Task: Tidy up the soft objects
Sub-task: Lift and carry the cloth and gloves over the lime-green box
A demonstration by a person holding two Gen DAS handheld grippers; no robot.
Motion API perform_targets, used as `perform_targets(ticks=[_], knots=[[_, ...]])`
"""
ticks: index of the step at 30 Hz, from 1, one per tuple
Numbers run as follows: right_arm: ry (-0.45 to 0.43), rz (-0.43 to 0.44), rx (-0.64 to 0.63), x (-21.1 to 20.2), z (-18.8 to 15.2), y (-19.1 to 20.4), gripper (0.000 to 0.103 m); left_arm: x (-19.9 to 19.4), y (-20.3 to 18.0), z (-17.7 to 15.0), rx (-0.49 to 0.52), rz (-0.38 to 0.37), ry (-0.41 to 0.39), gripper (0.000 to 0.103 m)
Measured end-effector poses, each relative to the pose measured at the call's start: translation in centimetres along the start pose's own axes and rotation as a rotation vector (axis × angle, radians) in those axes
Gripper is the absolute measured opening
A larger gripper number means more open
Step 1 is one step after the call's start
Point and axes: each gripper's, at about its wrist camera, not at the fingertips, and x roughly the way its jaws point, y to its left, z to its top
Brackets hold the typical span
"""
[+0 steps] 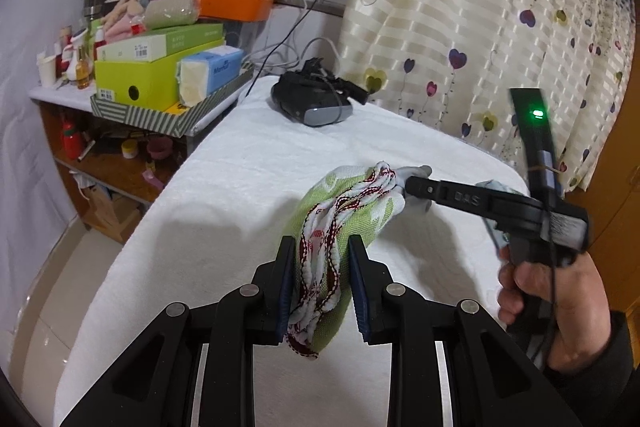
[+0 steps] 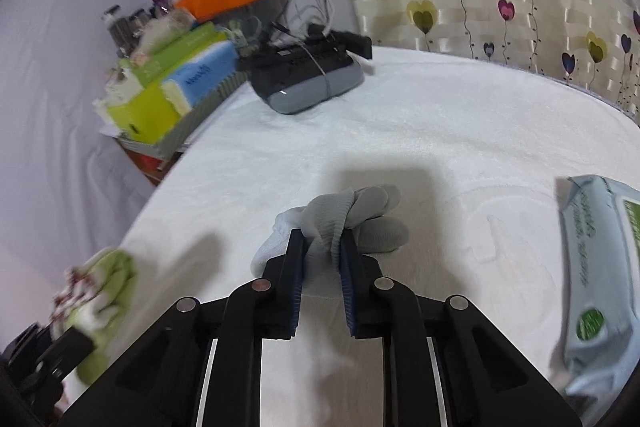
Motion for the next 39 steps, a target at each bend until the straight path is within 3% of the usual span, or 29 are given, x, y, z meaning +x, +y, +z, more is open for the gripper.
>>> perform_targets(ticks=[8,16,26,39], knots=[[-0.095,0.079,-0.042,-7.9,-3.3,0.4,0.018,-2.2,-3.0,-1.1,-0.004,-0.034,-0.01,0.024],[-0.156,0.089,-0.051,-13.7,-7.2,-1.1,0.018,-4.2,-6.4,-2.5,0.022,-0.075,-0.015,0.024],[-0.205,0.103,-0.025,-18.6,-10.4,-3.4,0.018,-6.6,-10.9,-3.8,0.091,-0.106,-0.026,0.024],[-0.263,0.092,-0.007,-22.6,-12.1,-5.5,0.018,-7.7,-15.5,-4.6,0.145,-0.142,-0.024,0.025]])
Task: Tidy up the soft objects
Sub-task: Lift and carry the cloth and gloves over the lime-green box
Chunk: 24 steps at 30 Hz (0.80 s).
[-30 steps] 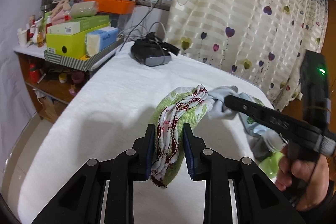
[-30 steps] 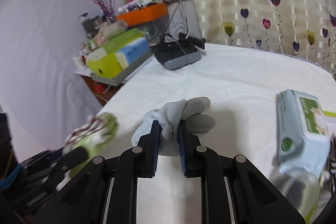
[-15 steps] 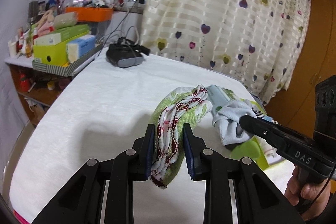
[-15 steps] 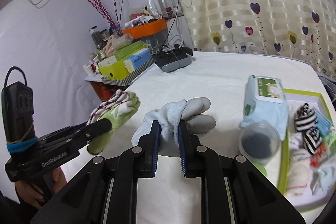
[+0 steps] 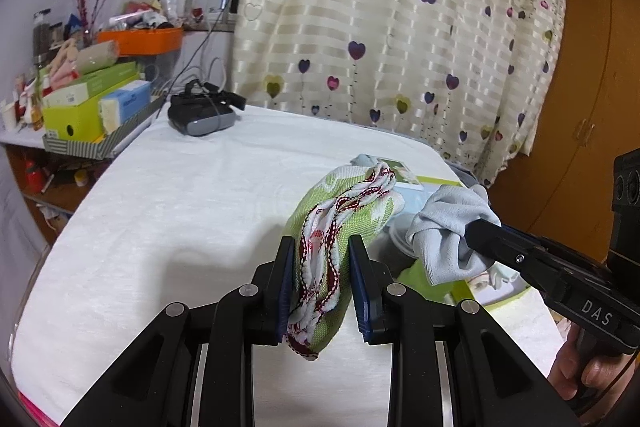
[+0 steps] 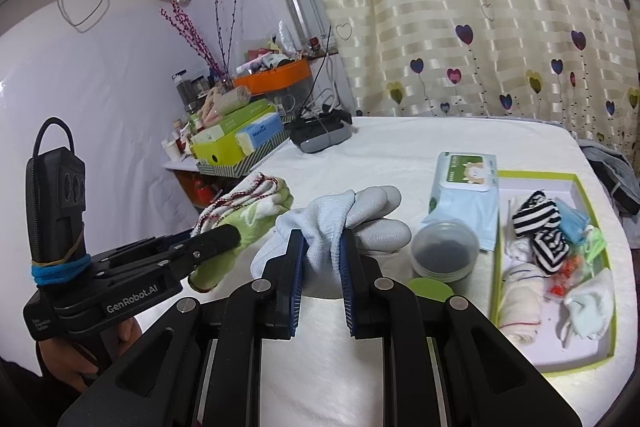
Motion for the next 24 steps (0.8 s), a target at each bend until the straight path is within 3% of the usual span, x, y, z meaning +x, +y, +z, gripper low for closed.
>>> perform_targets(ticks=[24], knots=[[-0.04,-0.051,0.068,-3.3,-0.8,-5.0,0.018,2.7,-6.0,0.5,0.055,-0.077,0.039,0.025]])
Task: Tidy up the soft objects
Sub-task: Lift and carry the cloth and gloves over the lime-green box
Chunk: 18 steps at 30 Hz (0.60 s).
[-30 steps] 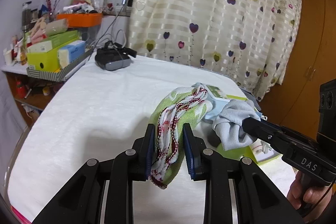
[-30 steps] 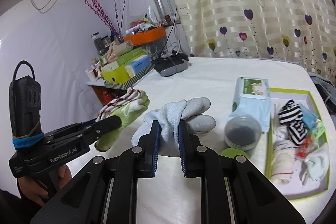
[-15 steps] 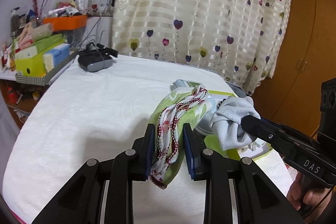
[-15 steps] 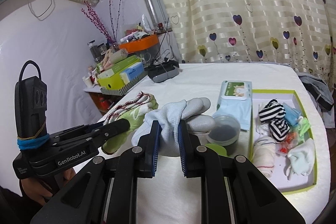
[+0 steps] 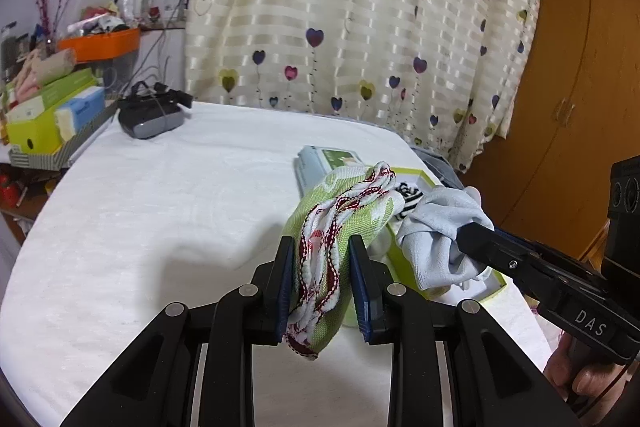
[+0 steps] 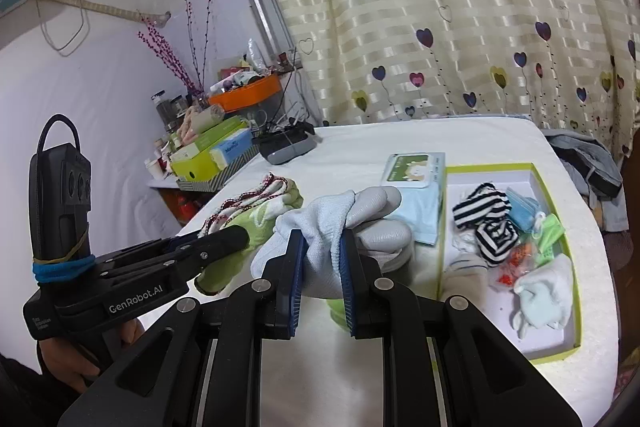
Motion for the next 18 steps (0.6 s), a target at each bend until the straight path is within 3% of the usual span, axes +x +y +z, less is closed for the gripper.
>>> perform_targets(ticks=[18], knots=[[-0.026,-0.077,0.084,-2.6,-0.5,-5.8,0.018,3.3,-6.3,0.1,0.066,-0.085,0.05,0.025]])
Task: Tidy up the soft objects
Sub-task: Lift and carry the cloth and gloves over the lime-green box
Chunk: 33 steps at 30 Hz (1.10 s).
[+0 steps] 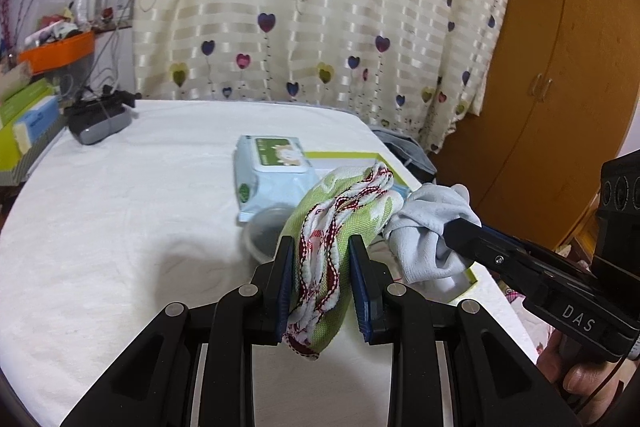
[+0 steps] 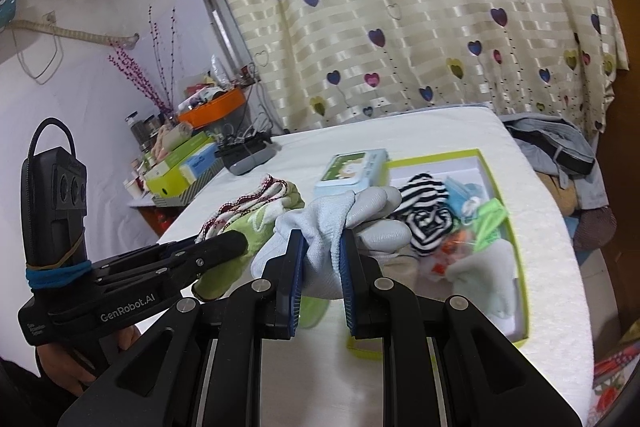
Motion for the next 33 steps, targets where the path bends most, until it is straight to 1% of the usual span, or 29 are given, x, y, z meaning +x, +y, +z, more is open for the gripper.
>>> perform_targets(ticks=[11,19,26,33], knots=[[-0.006,-0.073,0.042,-1.5,-0.5,-3.2,0.018,1.6,-2.0,-0.4,0.02,-0.048,0.035,0.025],[0.022,-0.127,0.069,-2.0,-1.4,-5.3,0.018,2.7,-2.9,-1.0,0.03,-0.074,0.066,0.025],[0.084,-0.151,0.088,-0.8,-2.9,-6.8,0.018,3.5,-3.5,-1.4,0.039,-0.088,0.088,0.025],[0.122,-0.151,0.096,1.2,-3.1,-7.9,0.018,4.4,-4.0,-1.6,0.049,-0.097,0.109,0.025]])
